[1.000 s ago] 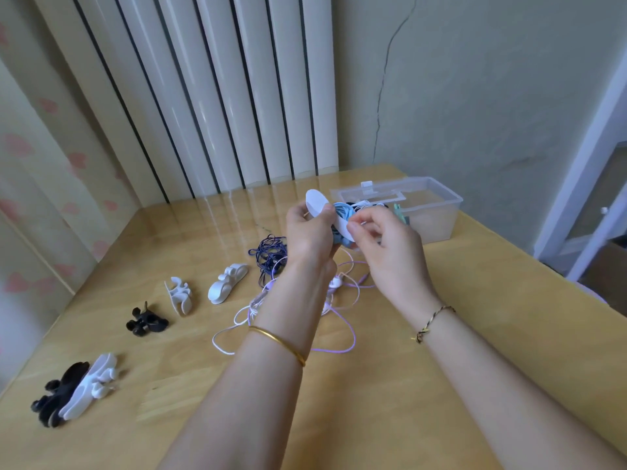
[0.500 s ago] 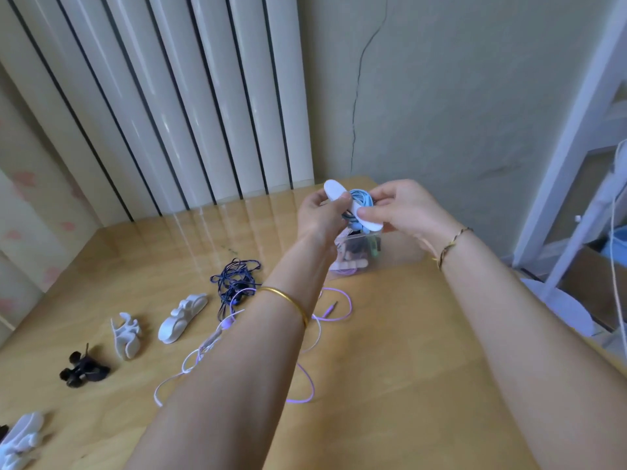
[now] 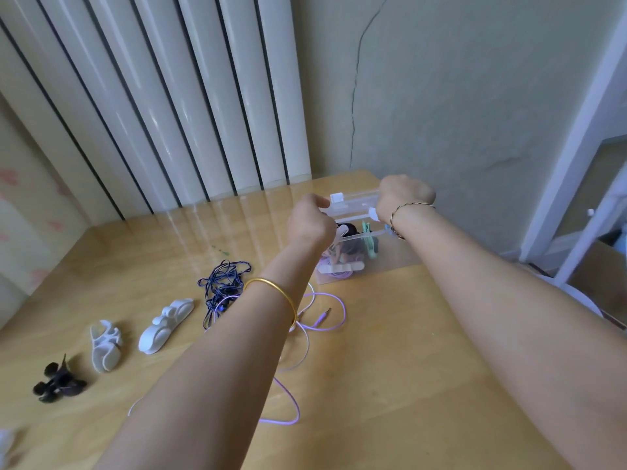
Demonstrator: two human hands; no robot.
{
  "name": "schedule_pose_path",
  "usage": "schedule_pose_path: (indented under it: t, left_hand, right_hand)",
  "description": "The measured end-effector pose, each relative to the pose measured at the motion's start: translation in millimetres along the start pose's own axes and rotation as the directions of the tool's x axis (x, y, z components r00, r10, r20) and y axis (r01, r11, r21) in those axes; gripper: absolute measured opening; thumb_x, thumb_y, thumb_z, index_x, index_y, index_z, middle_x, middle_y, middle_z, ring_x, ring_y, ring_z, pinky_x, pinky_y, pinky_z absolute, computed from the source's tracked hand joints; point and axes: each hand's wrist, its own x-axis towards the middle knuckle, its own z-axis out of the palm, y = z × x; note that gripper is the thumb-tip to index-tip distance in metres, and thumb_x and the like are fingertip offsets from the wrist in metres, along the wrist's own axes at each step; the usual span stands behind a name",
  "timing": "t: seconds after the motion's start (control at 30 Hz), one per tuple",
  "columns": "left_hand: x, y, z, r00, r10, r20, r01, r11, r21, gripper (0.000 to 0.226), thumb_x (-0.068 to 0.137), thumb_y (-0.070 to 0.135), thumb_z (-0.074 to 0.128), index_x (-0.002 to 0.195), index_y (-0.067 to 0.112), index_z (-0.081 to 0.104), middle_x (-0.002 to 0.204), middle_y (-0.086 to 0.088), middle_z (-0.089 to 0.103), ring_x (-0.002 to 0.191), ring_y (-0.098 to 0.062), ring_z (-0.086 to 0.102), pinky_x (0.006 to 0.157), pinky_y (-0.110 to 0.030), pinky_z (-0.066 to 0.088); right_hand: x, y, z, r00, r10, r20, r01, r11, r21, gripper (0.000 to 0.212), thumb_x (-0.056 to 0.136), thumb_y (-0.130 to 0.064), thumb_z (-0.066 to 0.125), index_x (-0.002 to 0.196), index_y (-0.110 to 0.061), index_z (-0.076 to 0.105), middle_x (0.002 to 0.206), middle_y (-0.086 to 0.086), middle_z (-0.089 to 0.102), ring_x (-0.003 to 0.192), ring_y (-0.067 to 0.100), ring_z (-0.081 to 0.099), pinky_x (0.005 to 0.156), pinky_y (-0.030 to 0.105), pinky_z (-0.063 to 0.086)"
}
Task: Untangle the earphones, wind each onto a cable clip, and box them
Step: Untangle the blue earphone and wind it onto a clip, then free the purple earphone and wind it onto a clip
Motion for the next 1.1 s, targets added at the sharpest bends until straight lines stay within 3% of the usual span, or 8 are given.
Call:
schedule_pose_path:
  t: [0.23,0.33,0.43,0.53,0.67,0.77,0.9,1.1]
  left_hand:
    - [-1.7,-3.7,-8.9,1.000,0.017,0.011,-0.016,0.998,-0.057,0.042,0.087,-0.008,0.041,0.123,0.009,0.053,0.115,-0.012,0.057,0.093,-0.028,0.057,0.073,-0.030,0.048]
    - [-10.4,-4.6,-23.0,0.999,0.037,-0.003,-0.037,0.996,-0.079,0.039,0.088,-0.008,0.040,0.121,0.007,0.054,0.101,-0.007,0.055,0.068,-0.017,0.051,0.053,-0.023,0.039]
    - [-23.2,-11.8,-41.9,0.999,0.036,-0.029,-0.040,0.991,-0.132,0.035,0.086,-0.009,0.042,0.114,0.007,0.057,0.083,-0.001,0.054,0.064,-0.011,0.048,0.056,-0.024,0.040]
    - [-42.2,-24.3,-66.0,0.999,0.041,-0.021,-0.043,0.988,-0.145,0.030,0.086,-0.008,0.045,0.103,0.013,0.059,0.081,0.000,0.055,0.065,-0.010,0.048,0.056,-0.022,0.039]
    - [-69.8,-48.9,-98.9,0.996,0.077,0.033,-0.075,0.994,-0.080,0.024,0.086,-0.007,0.053,0.095,0.014,0.060,0.084,-0.003,0.057,0.069,-0.015,0.047,0.054,-0.021,0.036]
    - [-88.3,-66.0,-115.6,0.991,0.070,0.116,-0.072,0.997,0.011,0.021,0.084,-0.006,0.059,0.086,0.015,0.062,0.078,-0.003,0.059,0.069,-0.017,0.050,0.057,-0.022,0.041]
    - [-103.5,-81.1,-119.1,0.961,0.087,0.264,-0.154,0.958,0.242,0.022,0.082,0.006,0.068,0.102,0.013,0.066,0.103,-0.001,0.063,0.093,-0.014,0.058,0.080,-0.024,0.046]
    - [-104.3,-103.3,-114.2,0.972,0.039,0.234,-0.173,0.792,0.586,0.057,0.083,0.026,0.069,0.136,0.021,0.048,0.133,-0.008,0.052,0.122,-0.029,0.047,0.101,-0.036,0.040]
  right_hand:
    - [-0.7,1.4,1.6,0.991,-0.058,0.121,0.060,0.998,-0.008,0.027,0.091,-0.004,0.046,0.113,-0.006,0.060,0.121,0.012,0.059,0.110,0.031,0.056,0.075,0.033,0.039]
    - [-9.3,3.4,-12.7,0.998,-0.065,0.021,0.064,0.996,0.059,0.021,0.089,0.004,0.045,0.102,-0.001,0.061,0.115,0.018,0.060,0.100,0.034,0.058,0.075,0.034,0.040]
    - [-30.1,-0.9,-20.1,0.989,-0.100,-0.104,0.116,0.980,0.161,0.024,0.086,0.007,0.046,0.099,-0.001,0.065,0.109,0.017,0.063,0.095,0.034,0.060,0.078,0.031,0.047]
    - [-71.9,-14.8,-16.0,0.965,-0.216,-0.150,0.258,0.887,0.383,0.027,0.084,0.003,0.045,0.088,-0.014,0.066,0.099,0.013,0.068,0.090,0.032,0.064,0.082,0.037,0.054]
    - [-136.3,-35.5,-2.7,0.931,-0.364,-0.030,0.287,0.676,0.679,0.028,0.089,0.004,0.041,0.083,-0.015,0.060,0.081,0.011,0.067,0.070,0.024,0.062,0.063,0.031,0.052]
    - [-156.4,-43.1,16.5,0.898,-0.434,0.074,0.318,0.755,0.574,0.008,0.091,-0.011,0.053,0.091,-0.010,0.061,0.077,0.008,0.063,0.068,0.023,0.059,0.064,0.034,0.051]
    - [-169.6,-46.2,41.1,0.886,-0.417,0.202,0.303,0.851,0.428,0.021,0.088,-0.026,0.062,0.103,-0.012,0.056,0.072,0.001,0.055,0.059,0.017,0.051,0.057,0.032,0.046]
    - [-184.1,-45.6,46.9,0.941,-0.333,0.061,0.321,0.934,0.157,0.023,0.090,-0.009,0.051,0.107,-0.018,0.064,0.112,0.005,0.061,0.102,0.029,0.059,0.076,0.031,0.048]
